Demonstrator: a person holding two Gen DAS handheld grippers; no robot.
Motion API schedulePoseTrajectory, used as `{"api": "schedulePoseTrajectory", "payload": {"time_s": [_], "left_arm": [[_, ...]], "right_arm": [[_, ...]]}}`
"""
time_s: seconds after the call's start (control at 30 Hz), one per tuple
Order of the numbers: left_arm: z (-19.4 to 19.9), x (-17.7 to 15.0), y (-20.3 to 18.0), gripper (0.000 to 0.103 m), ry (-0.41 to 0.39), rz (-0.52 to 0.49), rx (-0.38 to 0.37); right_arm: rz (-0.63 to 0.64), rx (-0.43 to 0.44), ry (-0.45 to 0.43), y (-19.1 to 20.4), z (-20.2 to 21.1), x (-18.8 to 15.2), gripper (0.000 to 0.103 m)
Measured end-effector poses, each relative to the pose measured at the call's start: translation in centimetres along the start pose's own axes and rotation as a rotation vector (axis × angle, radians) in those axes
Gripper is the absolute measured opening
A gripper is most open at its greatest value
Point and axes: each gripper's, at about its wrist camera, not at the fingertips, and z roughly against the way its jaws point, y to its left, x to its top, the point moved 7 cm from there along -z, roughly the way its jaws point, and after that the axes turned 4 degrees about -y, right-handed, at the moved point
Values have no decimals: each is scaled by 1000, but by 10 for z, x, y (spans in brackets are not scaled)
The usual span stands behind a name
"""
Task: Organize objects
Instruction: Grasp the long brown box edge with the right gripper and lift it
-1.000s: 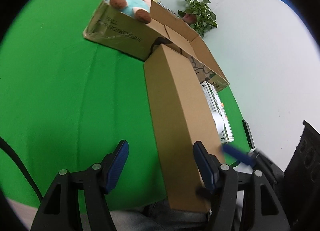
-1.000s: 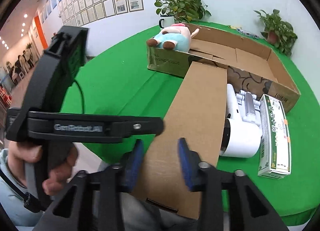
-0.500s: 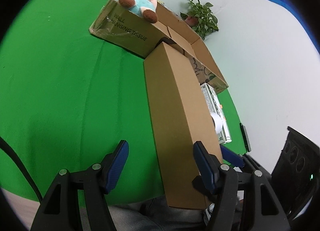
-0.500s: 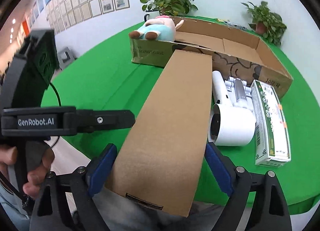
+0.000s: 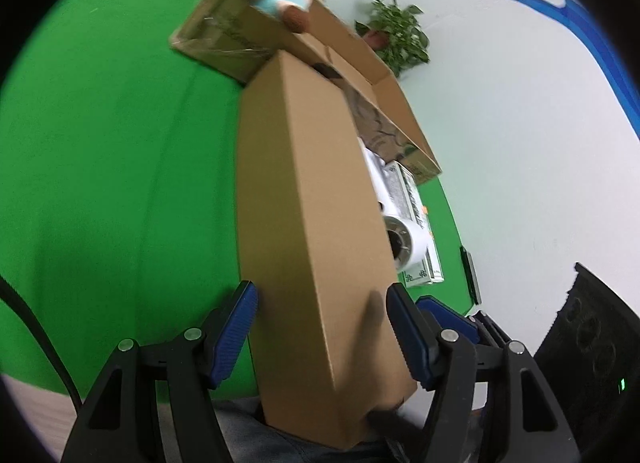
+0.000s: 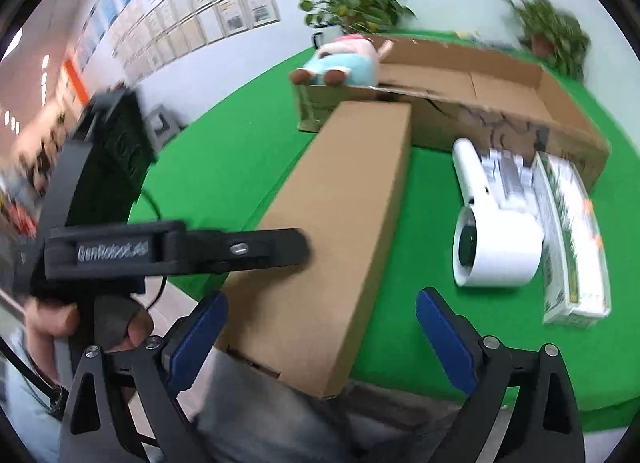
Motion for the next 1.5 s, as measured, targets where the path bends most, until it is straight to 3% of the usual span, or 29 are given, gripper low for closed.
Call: {"api": "schedulePoseTrajectory", "payload": {"time_s": [0.07,0.17,0.27,0.4,0.5,0.63,0.67,0.7,0.87,0.97,1.03,1.1,1.13,1.27,1.4,1.5], "left_arm": [[-7,0,-14,66,20,-26,-37],[-14,-1,-23,66,37,-81,-20],[-19,-2,-26,66,39,-68,-21],[-23,-7,-18,68,49,-21,-3],[-20,-9,-20,74,21,21,-31],[-17,-10,-27,75,-2,54,-38],[-16,-10,-31,74,-18,48,-29],[-14,-10,-38,66,-35,30,-23],[-13,-10,-69,60,-87,-53,102],[-19,-13,-88,54,-99,-95,150],[-23,-12,-98,51,-101,-132,197],[-25,-11,-108,23,-105,-167,212],[-25,-11,-112,20,-101,-175,198],[-51,-23,-148,19,-75,-333,226],[-65,-31,-168,19,-21,-377,137],[-87,-38,-189,19,11,-428,132]], "right_arm": [[33,-20,11,7,-4,-3,100],[41,-76,9,3,-9,-5,102],[16,-124,5,-11,-12,-8,83],[-14,-90,-13,-17,-10,-8,82],[-107,10,-24,-21,-6,-6,81],[-304,234,-13,-26,-6,-5,81],[-338,278,-4,-26,-9,-5,81],[-366,321,4,-25,-11,-6,81],[-452,459,50,-19,-20,-9,84],[-419,421,38,-20,-18,-7,96],[-395,396,29,-23,-15,-6,98],[-369,359,15,-25,-11,-6,99],[-354,336,11,-27,-9,-7,99],[-324,301,-32,-36,14,-12,99],[-317,276,-74,-54,35,-15,99],[-320,247,-83,-65,48,-22,99]]}}
